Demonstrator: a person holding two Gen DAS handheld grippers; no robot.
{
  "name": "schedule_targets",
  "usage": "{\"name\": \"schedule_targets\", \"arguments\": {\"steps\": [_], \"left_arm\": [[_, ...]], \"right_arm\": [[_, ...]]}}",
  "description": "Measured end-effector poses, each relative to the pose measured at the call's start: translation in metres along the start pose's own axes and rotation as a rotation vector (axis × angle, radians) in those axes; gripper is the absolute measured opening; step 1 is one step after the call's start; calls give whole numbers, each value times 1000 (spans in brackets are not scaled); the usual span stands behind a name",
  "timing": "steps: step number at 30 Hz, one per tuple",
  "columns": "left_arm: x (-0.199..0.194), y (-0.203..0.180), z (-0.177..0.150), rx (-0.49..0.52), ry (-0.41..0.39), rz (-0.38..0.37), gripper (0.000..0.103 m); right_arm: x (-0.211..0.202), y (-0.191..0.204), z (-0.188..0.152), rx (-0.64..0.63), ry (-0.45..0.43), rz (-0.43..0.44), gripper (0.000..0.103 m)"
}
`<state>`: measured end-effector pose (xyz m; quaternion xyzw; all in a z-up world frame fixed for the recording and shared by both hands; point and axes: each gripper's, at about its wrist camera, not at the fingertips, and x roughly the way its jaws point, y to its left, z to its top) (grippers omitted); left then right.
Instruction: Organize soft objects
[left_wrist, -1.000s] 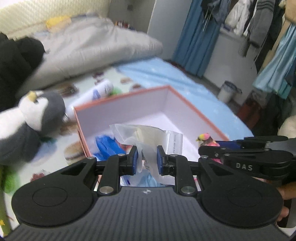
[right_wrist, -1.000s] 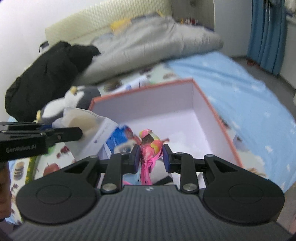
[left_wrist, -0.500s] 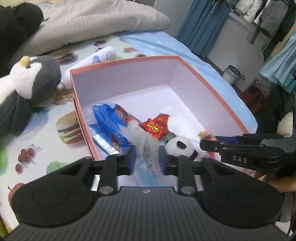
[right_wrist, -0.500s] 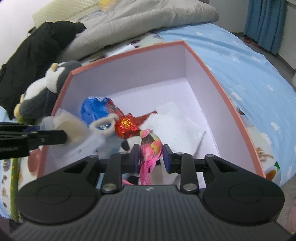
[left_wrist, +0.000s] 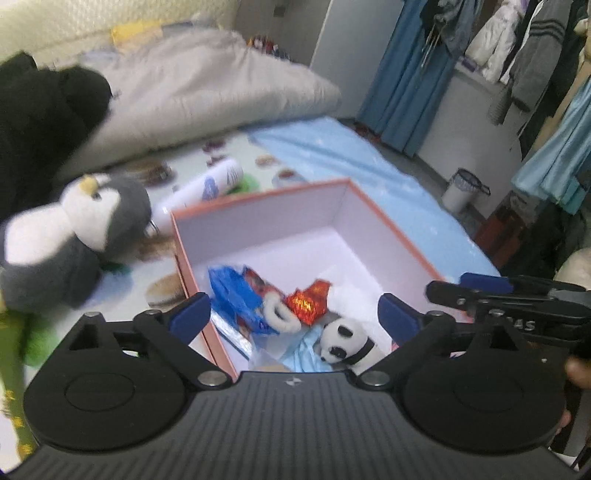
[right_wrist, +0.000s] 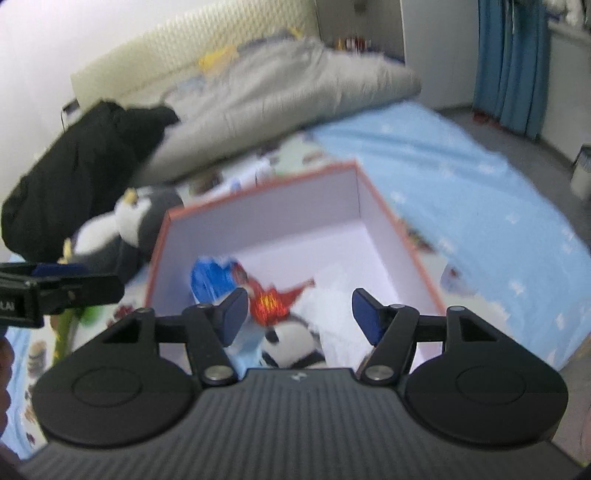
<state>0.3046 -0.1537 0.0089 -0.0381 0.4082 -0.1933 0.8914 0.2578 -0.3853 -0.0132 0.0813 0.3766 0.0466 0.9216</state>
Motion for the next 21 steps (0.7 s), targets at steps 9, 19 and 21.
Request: {"name": "schedule_targets", "arguments": {"steps": [9,19,21], "left_arm": [[-93,-17,6,10,-95,1,103],[-165,-30,-24,34,-188,0,103],[-171,-31,-32,38,-194,3,103]], "right_arm": [[-82,20,13,-15,-148,17,87],[-130,43,-15,-24,-218,30,97],[-137,46,-23,-24,-224,33,97]]}}
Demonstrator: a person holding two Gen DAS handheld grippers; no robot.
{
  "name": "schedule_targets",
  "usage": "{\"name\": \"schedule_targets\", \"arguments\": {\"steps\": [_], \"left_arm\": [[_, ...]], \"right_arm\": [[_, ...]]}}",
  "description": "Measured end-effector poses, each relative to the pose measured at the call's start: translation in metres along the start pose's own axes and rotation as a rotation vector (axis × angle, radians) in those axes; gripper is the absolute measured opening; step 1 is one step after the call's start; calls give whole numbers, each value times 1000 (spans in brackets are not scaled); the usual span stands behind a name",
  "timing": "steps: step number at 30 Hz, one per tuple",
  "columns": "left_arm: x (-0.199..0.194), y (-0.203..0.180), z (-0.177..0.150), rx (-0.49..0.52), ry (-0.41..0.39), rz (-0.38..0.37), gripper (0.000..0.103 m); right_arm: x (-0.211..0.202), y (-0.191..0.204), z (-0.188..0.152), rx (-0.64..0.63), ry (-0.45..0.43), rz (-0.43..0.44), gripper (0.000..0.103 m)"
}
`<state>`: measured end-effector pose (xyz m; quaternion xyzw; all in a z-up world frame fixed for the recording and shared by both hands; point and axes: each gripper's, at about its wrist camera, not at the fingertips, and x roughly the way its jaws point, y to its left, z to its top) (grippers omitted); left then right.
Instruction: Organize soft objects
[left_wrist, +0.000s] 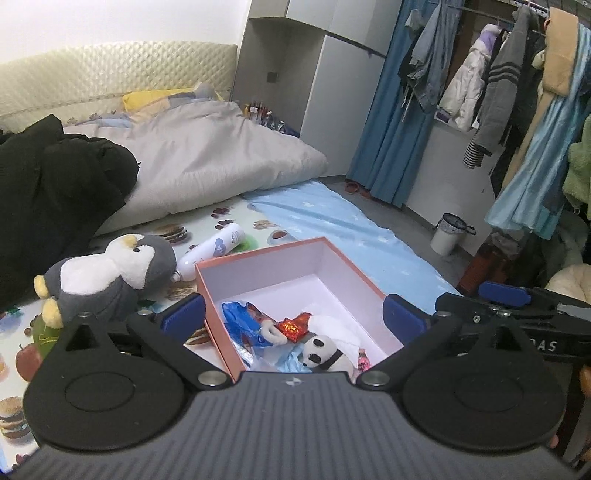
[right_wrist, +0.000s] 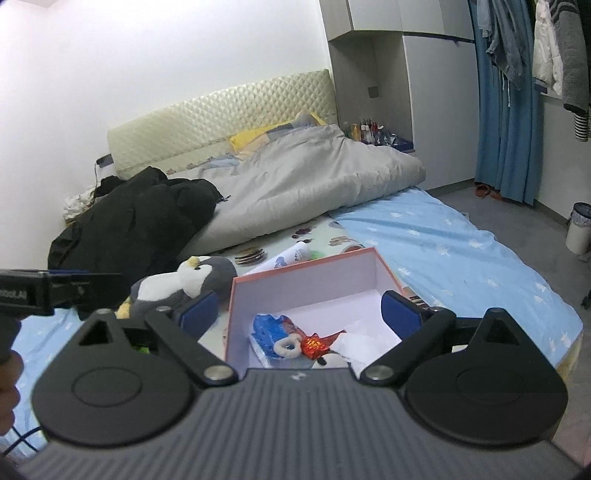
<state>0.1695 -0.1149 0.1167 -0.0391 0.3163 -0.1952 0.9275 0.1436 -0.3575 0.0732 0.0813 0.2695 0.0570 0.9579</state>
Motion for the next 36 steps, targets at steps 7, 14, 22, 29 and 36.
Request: {"name": "schedule_targets", "arguments": {"steps": [7,14,22,29,36], "left_arm": [[-17,-2,-27,-30,7,-1,103],[-26,-5,-52,-36,-3,-8,103],[-25,-4,-80,-36,24,13,103],[-17,1,-88,-54,46,23,103],[-16,0,-89,-46,42,25,103]], "right_arm": [[-23,13,-28,2,-21,3,97],[-27,21,-51,3,-17,-19,97],[-24,23,-71,13,-6,-31,97],[-20,21,-77,30,0,-31,103],[-14,18,-81,35,19,-44,103]]}}
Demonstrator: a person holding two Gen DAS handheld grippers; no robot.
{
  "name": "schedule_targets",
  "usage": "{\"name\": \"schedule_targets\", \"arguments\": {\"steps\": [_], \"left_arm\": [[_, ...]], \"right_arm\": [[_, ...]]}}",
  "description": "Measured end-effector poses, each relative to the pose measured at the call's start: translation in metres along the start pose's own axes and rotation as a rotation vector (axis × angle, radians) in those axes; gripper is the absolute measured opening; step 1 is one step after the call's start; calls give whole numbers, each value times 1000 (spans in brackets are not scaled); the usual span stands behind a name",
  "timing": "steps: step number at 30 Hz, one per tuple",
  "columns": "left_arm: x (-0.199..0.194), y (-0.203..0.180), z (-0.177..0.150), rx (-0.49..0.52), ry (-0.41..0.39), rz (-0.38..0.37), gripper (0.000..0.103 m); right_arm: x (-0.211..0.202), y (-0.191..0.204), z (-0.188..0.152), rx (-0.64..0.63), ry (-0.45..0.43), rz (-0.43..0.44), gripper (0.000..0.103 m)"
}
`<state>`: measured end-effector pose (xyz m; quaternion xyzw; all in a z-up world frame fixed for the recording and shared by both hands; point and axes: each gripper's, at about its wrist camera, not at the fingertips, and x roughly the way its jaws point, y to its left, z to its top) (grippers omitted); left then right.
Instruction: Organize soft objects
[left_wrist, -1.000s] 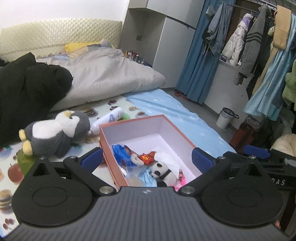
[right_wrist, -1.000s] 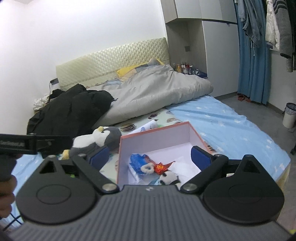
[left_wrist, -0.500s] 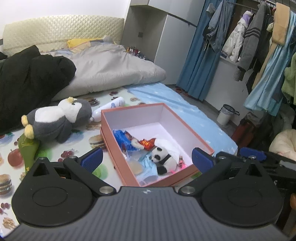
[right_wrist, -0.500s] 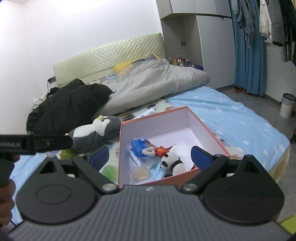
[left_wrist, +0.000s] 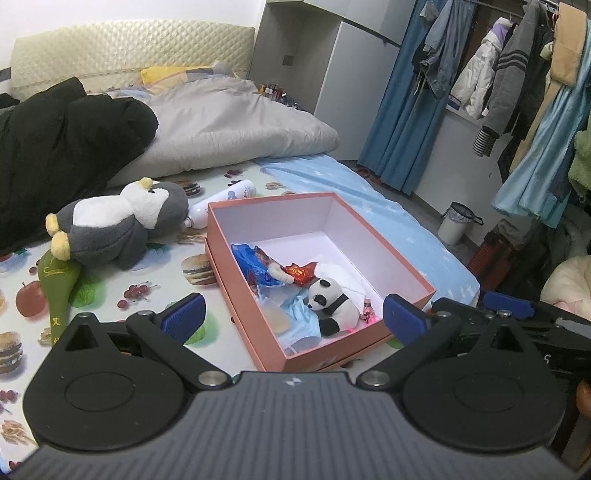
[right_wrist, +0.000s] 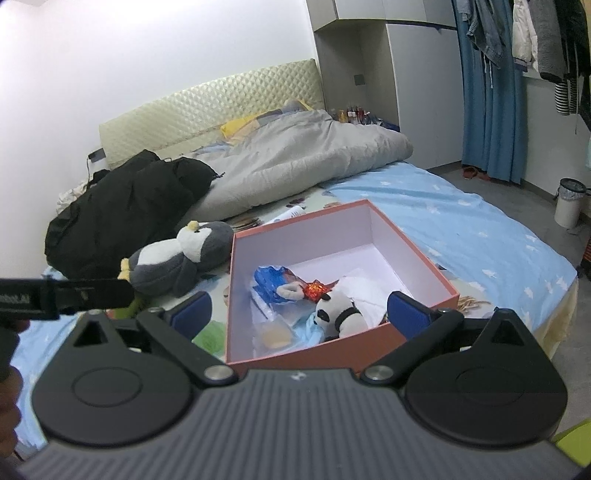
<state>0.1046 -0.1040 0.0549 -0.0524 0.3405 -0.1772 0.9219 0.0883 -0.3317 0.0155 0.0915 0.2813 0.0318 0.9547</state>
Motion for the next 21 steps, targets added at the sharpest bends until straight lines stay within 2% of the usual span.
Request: {"name": "schedule_targets", "arguments": {"steps": [21], "left_arm": [[3,-3,5,6,1,-1,103]], "right_arm": [[1,1,-2,-22,11,-4,103]]}}
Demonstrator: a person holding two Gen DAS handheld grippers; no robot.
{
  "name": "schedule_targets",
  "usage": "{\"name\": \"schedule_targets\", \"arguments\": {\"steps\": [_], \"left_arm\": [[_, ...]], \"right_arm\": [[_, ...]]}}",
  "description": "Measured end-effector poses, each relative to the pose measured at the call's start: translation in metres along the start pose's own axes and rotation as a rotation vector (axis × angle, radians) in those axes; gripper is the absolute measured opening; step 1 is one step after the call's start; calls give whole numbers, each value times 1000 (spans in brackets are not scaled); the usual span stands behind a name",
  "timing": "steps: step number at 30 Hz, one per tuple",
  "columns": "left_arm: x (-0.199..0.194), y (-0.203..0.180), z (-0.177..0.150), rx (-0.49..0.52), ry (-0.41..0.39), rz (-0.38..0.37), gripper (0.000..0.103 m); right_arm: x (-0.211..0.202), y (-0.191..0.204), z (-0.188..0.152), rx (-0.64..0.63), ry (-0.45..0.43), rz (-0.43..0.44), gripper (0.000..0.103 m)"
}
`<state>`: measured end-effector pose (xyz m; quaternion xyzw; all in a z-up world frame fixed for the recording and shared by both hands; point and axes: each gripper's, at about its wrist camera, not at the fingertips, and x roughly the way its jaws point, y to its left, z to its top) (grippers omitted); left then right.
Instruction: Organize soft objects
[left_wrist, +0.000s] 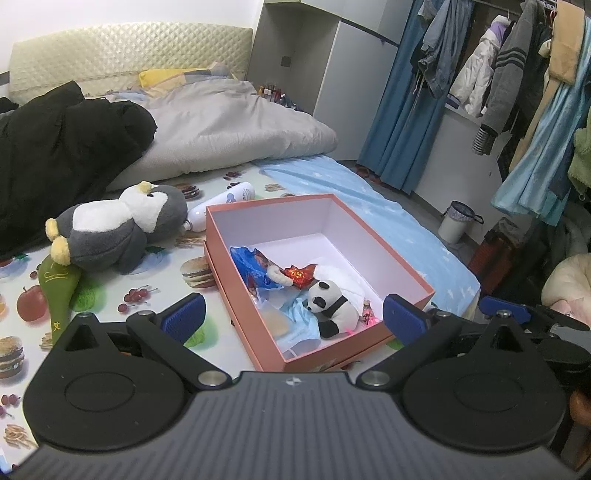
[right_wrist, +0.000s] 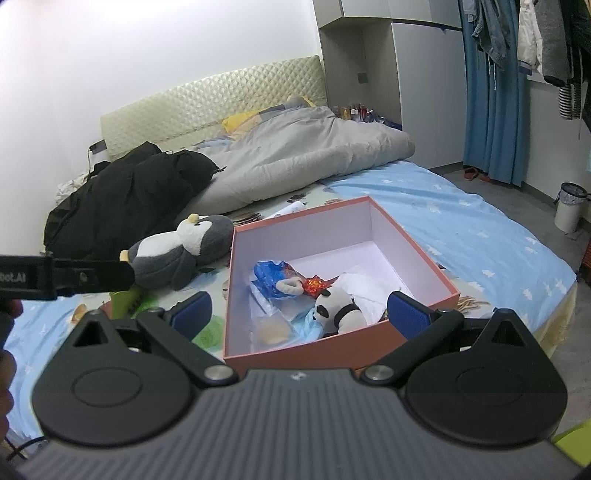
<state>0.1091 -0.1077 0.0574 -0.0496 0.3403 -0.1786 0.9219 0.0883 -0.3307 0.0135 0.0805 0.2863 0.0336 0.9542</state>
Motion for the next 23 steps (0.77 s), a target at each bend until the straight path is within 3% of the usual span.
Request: {"name": "schedule_targets", "arguments": {"steps": [23], "left_arm": [[-3,2,-1,19,-3,-7,103]], "right_arm": [[-2,2,1,-13,-9,-5,103]]}}
